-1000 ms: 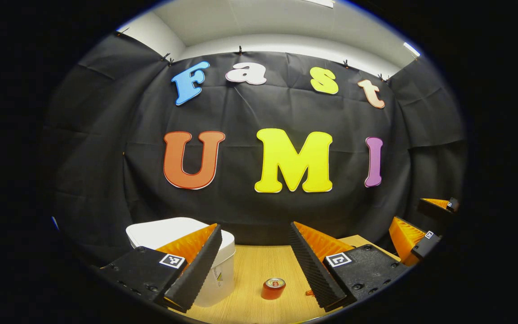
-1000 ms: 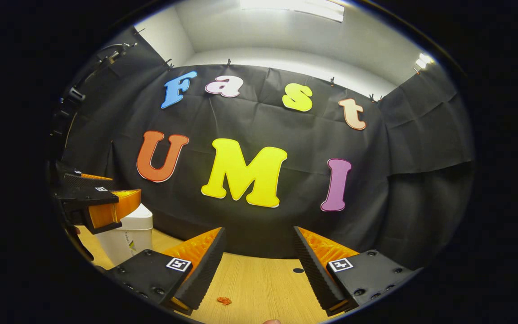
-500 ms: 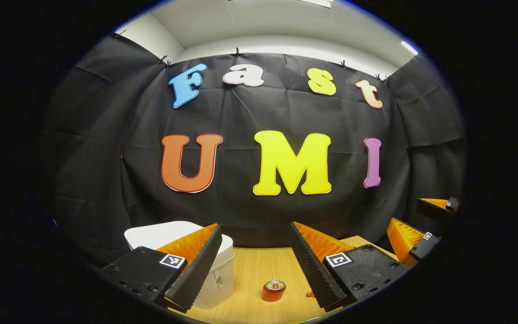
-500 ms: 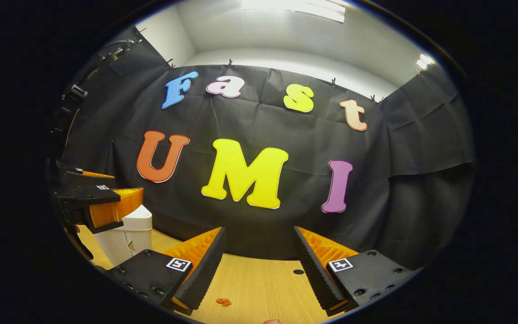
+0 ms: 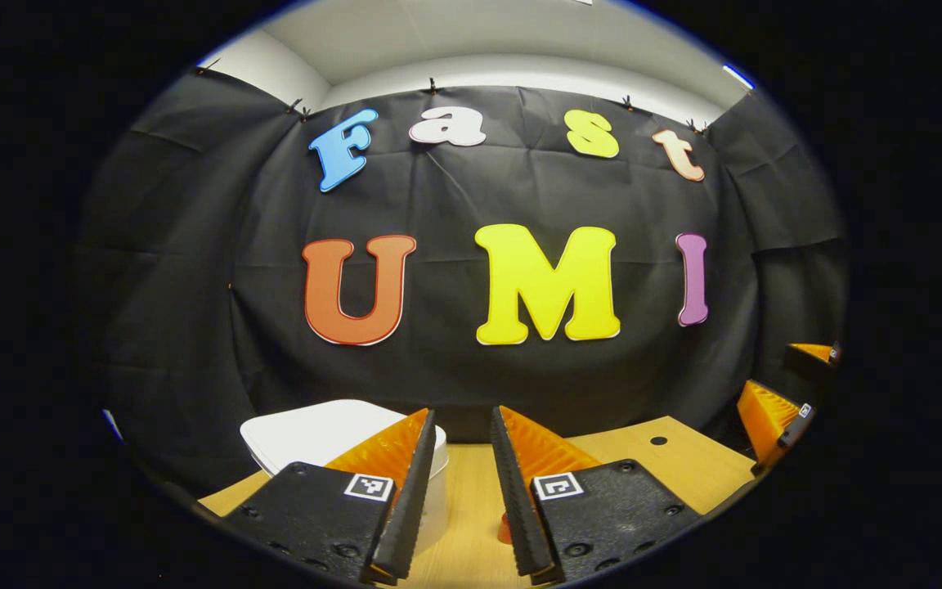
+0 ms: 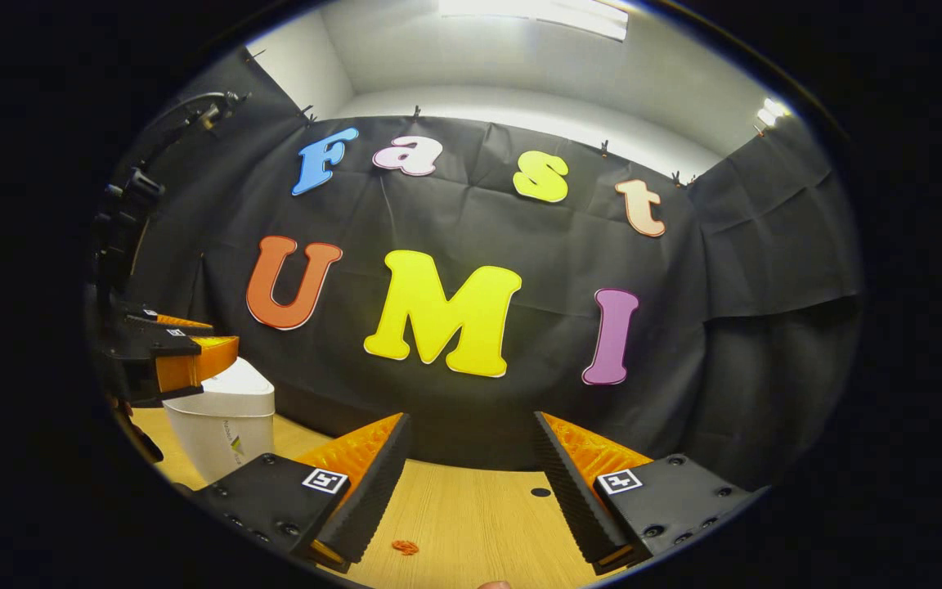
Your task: Press the lid of the desktop garbage bin to open it, pick up the crumpled paper on the desktop and throw it into the bin, then pick up the pop can on the desktop and drop it into the bin, and finally close the garbage bin lid.
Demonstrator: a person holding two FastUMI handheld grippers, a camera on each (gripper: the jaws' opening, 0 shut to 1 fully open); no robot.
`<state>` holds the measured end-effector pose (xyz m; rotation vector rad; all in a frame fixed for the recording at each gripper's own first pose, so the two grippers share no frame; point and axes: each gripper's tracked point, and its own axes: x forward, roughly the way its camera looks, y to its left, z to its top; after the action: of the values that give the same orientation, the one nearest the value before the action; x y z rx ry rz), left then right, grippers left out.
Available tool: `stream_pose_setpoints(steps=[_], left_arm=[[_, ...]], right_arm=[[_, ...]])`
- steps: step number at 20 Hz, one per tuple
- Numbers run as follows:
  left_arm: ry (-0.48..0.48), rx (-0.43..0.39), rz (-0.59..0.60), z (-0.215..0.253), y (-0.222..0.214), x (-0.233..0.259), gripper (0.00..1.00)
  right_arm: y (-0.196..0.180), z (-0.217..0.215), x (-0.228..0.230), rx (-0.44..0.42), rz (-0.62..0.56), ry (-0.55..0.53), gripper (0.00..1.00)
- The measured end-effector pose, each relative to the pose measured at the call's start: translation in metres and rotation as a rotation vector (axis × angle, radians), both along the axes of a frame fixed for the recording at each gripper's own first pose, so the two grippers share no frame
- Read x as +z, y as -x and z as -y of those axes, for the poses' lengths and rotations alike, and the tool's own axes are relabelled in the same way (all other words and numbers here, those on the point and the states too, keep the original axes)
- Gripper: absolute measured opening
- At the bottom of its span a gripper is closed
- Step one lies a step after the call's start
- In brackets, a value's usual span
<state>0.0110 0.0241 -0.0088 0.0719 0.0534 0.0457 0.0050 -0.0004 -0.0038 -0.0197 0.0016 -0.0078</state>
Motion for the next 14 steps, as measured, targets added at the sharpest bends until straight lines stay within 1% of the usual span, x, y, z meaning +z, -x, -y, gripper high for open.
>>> stream_pose_setpoints(steps=[1, 2, 3, 4, 8, 11, 12, 14], left_arm=[[-0.006, 0.010, -0.012, -0.005, -0.004, -0.002, 0.45], [-0.010, 0.019, -0.025, -0.011, -0.010, -0.005, 0.38], [-0.011, 0.027, -0.037, -0.017, -0.016, -0.008, 0.35], [-0.016, 0.040, -0.048, -0.024, -0.020, -0.010, 0.30], [-0.041, 0.117, -0.078, -0.056, -0.037, -0.017, 0.15], [-0.041, 0.163, -0.111, -0.075, -0.049, -0.029, 0.09], [-0.038, 0.172, -0.125, -0.079, -0.053, -0.033, 0.06], [-0.027, 0.185, -0.148, -0.085, -0.058, -0.041, 0.04]], right_arm=[[0.000, 0.001, 0.000, -0.002, -0.001, 0.001, 0.94], [0.001, 0.001, -0.001, -0.003, -0.003, 0.002, 0.94], [0.001, 0.002, -0.002, -0.005, -0.005, 0.001, 0.94], [0.001, 0.003, -0.003, -0.006, -0.009, 0.000, 0.94], [0.001, 0.007, -0.008, -0.013, -0.024, 0.005, 0.94], [0.000, 0.008, -0.012, -0.012, -0.035, 0.011, 0.94], [0.000, 0.008, -0.013, -0.012, -0.037, 0.014, 0.94], [-0.002, 0.008, -0.015, -0.011, -0.041, 0.019, 0.94]])
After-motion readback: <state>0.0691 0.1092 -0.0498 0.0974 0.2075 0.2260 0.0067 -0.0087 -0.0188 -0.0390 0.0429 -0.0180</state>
